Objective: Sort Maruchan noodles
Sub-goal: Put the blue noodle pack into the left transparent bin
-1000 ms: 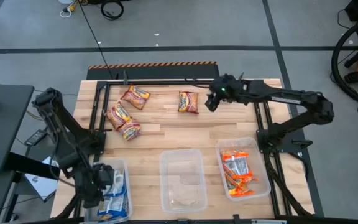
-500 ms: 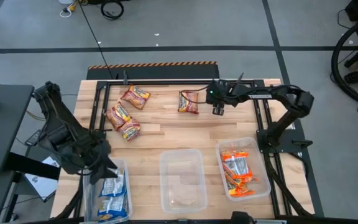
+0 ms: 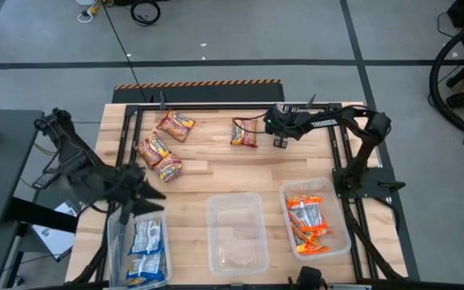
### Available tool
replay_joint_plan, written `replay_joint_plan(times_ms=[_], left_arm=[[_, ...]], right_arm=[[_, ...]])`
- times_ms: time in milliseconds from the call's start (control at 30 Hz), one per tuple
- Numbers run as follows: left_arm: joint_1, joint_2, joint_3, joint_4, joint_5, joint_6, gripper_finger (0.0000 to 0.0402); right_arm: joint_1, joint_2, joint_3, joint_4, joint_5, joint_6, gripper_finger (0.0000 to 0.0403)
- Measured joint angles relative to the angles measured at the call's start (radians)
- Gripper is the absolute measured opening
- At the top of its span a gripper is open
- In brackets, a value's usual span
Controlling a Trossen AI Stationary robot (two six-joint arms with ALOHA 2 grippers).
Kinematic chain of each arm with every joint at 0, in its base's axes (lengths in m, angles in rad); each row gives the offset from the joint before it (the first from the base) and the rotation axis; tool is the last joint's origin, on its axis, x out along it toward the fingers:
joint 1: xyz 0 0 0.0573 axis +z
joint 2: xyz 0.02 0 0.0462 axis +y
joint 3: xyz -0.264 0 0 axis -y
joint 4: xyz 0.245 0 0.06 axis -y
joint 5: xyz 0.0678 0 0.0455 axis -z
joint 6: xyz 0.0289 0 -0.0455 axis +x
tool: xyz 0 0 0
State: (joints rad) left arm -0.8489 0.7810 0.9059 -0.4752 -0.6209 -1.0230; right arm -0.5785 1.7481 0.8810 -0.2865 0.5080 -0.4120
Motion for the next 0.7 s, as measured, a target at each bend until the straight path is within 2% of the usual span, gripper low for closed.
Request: replay_joint_plan(times_ms=[200,333,400,467,533,633,700], left_arm=[[0.085,-0.039,0.000,0.192,-0.162,0.418,0.0238],[0.150,-0.043,0.000,0.213,-0.359,0.657,0.0238],[0.203,-0.041,0.000,0.215,-0.419,0.706,0.0238],[0.266,-0.035,0.000,0.219,-0.418,0.709,0.0240],[0.327,-0.020,0.000,0.222,-0.371,0.684,0.0247],[0.405,0.012,0.000,0.222,-0.278,0.690,0.0263],[0.451,0.028,0.000,0.240,-0.197,0.728,0.0274]], right_arm=[[0.015,-0.085,0.013,-0.006,0.011,0.136,0.0018],[0.058,-0.207,0.068,-0.032,-0.018,0.243,0.0019],[0.082,-0.274,0.110,-0.033,-0.060,0.365,0.0020],[0.106,-0.340,0.148,0.017,-0.133,0.517,0.0015],[0.139,-0.393,0.162,0.132,-0.225,0.637,0.0009],[0.206,-0.439,0.162,0.340,-0.398,0.704,0.0006],[0.258,-0.448,0.163,0.418,-0.485,0.732,0.0006]])
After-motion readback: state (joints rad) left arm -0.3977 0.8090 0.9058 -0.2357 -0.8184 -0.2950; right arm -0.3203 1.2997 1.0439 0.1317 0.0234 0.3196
